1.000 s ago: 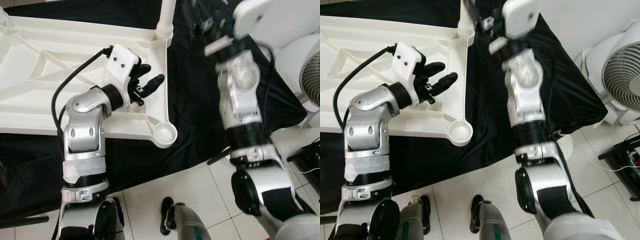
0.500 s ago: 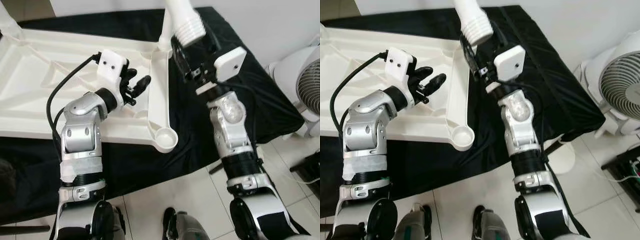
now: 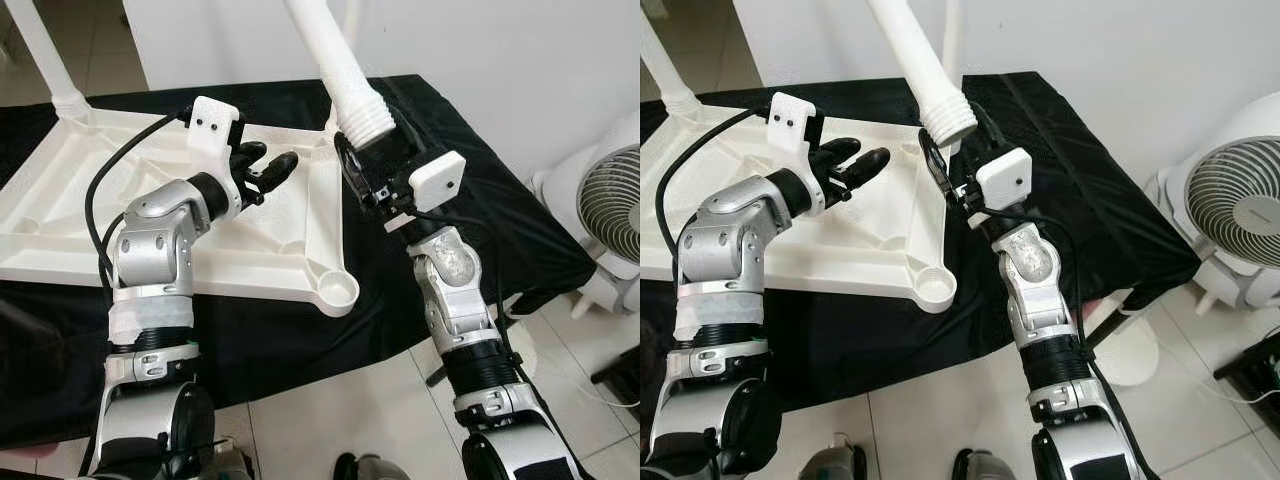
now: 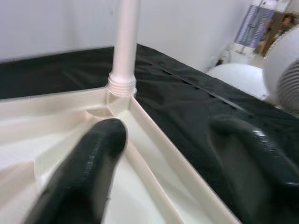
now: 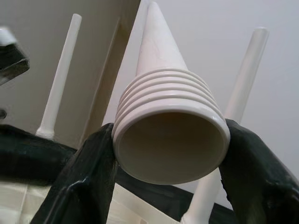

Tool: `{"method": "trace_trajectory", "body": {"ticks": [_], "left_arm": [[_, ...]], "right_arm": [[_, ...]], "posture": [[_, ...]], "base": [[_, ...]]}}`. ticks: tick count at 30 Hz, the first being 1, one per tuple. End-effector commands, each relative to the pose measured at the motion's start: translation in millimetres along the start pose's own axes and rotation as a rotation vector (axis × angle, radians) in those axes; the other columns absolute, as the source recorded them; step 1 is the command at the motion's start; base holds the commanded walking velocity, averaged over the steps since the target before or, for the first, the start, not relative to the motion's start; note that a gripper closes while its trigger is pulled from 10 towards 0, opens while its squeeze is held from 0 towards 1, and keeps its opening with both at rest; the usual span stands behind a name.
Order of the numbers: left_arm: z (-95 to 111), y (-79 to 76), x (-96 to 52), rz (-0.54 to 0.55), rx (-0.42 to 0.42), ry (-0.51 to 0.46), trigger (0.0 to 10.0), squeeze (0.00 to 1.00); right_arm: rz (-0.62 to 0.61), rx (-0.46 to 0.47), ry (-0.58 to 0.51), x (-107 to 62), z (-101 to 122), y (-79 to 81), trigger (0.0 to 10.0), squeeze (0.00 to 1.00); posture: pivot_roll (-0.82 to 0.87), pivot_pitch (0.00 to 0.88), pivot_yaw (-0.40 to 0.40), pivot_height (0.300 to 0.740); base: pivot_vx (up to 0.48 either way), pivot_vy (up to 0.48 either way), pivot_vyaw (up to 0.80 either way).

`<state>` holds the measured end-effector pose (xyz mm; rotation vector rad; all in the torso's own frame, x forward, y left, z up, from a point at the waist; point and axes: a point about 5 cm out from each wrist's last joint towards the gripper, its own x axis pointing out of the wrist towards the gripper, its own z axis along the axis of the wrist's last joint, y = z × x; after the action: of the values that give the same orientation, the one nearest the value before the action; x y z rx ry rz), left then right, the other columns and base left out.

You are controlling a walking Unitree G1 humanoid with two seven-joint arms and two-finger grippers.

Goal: Building children table

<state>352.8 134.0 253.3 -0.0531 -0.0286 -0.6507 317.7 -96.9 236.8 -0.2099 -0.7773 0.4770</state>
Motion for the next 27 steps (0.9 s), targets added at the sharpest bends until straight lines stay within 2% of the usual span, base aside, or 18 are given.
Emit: {"method": "trace_trajectory", "body": {"ticks": [1, 5, 8, 9, 11, 12, 14, 21, 23, 27], "left_arm": [[3.6, 1.4, 0.9, -0.071, -0.050, 0.007, 10.0, 1.00], [4.7, 4.4, 1.5, -0.084, -0.073, 0.017, 10.0, 1.00], [7.1, 0.1, 0.8, -0.195, -0.086, 0.042, 10.0, 1.00], [9.1, 1.0, 2.8, -0.196, -0.130, 0.047, 10.0, 1.00], [10.4, 1.8, 4.4, -0.190, -0.163, 0.050, 10.0, 1.00], [12.2, 1.8, 5.7, -0.195, -0.210, 0.052, 10.0, 0.00], [14.7, 0.4, 6.9, -0.217, -0.266, 0.054, 10.0, 0.00], [17.9, 8.0, 10.7, -0.198, -0.322, 0.072, 10.0, 0.00], [22.2, 10.7, 11.4, -0.207, -0.398, 0.079, 10.0, 0.00], [25.9, 11.3, 12.4, -0.219, -0.445, 0.092, 10.0, 0.00]], "right_arm": [[0.005, -0.045, -0.001, -7.5, -0.4, 2.0, 10.0, 0.00], [-0.001, -0.063, 0.010, -10.6, -2.2, 1.5, 10.0, 0.00], [-0.006, -0.082, 0.027, -15.3, -4.7, 1.4, 10.0, 0.00], [0.003, -0.089, 0.034, -17.8, -6.0, 3.1, 10.0, 0.00], [0.011, -0.094, 0.039, -19.3, -6.9, 4.3, 10.0, 0.00], [0.023, -0.104, 0.044, -21.1, -7.8, 6.3, 10.0, 0.00], [0.037, -0.112, 0.051, -23.4, -9.2, 9.3, 10.0, 0.00], [0.045, -0.116, 0.067, -26.9, -12.4, 12.5, 10.0, 0.00], [0.045, -0.122, 0.071, -28.5, -12.6, 12.3, 10.0, 0.00], [0.044, -0.127, 0.072, -29.8, -12.2, 12.9, 10.0, 0.00]], "posture": [[0.08, 0.026, 0.017, 0.740], [0.08, 0.022, 0.019, 0.740], [0.08, 0.021, 0.014, 0.740], [0.08, 0.020, 0.011, 0.740], [0.08, 0.020, 0.011, 0.740], [0.07, 0.022, 0.010, 0.740], [0.07, 0.023, 0.008, 0.740], [0.07, 0.028, 0.002, 0.740], [0.06, 0.038, 0.005, 0.740], [0.05, 0.060, 0.017, 0.740]], "base": [[0.000, 0.000, 0.00], [0.000, 0.000, 0.00], [0.000, 0.000, 0.00], [0.000, 0.000, 0.00], [0.000, 0.000, 0.00], [0.000, 0.000, 0.00], [0.000, 0.000, 0.00], [0.000, 0.000, 0.00], [0.000, 0.000, 0.00], [0.000, 0.000, 0.00]]}}
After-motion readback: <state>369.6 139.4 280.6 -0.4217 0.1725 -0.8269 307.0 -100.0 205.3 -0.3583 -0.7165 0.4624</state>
